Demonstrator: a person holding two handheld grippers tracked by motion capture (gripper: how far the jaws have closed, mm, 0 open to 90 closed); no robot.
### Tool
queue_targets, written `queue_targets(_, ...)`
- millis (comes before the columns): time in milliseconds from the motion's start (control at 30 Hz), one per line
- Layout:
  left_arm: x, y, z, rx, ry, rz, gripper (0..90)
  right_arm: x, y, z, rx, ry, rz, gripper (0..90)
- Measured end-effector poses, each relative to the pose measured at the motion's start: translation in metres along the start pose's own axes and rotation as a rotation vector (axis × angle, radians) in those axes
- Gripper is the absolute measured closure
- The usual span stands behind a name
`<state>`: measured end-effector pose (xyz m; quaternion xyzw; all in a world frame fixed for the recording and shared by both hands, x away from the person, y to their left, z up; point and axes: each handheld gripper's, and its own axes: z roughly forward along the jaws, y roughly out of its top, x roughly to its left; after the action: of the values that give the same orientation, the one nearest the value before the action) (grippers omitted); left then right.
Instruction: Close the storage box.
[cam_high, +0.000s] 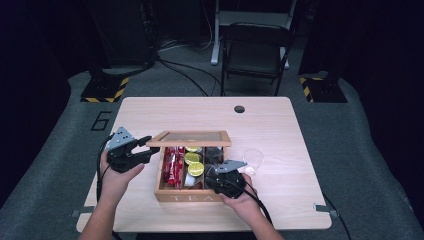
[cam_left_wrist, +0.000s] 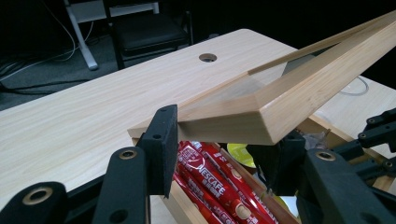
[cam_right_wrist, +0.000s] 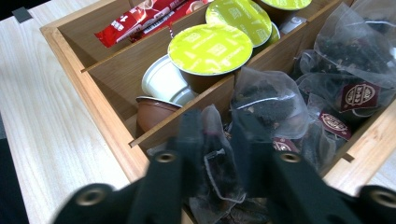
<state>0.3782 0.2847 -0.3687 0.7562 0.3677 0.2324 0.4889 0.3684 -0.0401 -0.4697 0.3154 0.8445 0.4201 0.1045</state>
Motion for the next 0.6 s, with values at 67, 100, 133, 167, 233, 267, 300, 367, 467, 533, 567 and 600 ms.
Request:
queue_targets(67, 0.000, 0.000, 0.000, -0.001, 0.000, 0.000, 53.0, 0.000, 0.000, -0.001, -0.003, 0.003, 0.005, 80.7)
queue_targets(100, 0.000, 0.000, 0.000, -0.001, -0.001, -0.003, 53.0, 0.001, 0.001, -0.002, -0.003, 0.010, 0.002, 81.9)
queue_targets(133, 0.000, 0.000, 0.000, -0.002, 0.000, 0.000, 53.0, 0.001, 0.001, -0.002, -0.003, 0.010, 0.002, 81.9)
queue_targets(167, 0.000, 0.000, 0.000, -0.001, 0.000, -0.002, 53.0, 0.001, 0.001, -0.003, -0.011, 0.007, -0.003, 83.3)
queue_targets(233, 0.000, 0.000, 0.000, -0.003, 0.000, -0.002, 52.9, 0.001, 0.001, -0.004, -0.015, 0.006, -0.006, 83.5)
queue_targets(267, 0.000, 0.000, 0.000, -0.003, 0.000, -0.003, 52.9, 0.001, 0.001, -0.005, -0.024, 0.000, -0.001, 83.6)
queue_targets(300, 0.000, 0.000, 0.000, -0.003, 0.000, -0.001, 53.0, 0.001, 0.002, -0.006, -0.025, -0.003, -0.005, 83.7)
queue_targets(367, 0.000, 0.000, 0.000, -0.004, 0.000, -0.003, 53.0, 0.000, 0.003, -0.007, -0.032, -0.005, -0.013, 83.7)
queue_targets(467, 0.000, 0.000, 0.000, -0.003, 0.001, -0.003, 53.0, 0.001, 0.005, -0.009, -0.052, -0.012, -0.012, 83.8)
queue_targets(533, 0.000, 0.000, 0.000, -0.005, 0.000, -0.003, 52.9, 0.000, 0.008, -0.011, -0.059, -0.013, -0.022, 83.8)
queue_targets(567, 0.000, 0.000, 0.000, -0.005, 0.000, -0.003, 53.0, 0.000, 0.008, -0.011, -0.059, -0.013, -0.022, 83.8)
queue_targets(600, 0.000, 0.000, 0.000, -0.003, 0.001, -0.003, 52.9, 0.001, 0.009, -0.013, -0.066, -0.014, -0.008, 83.8)
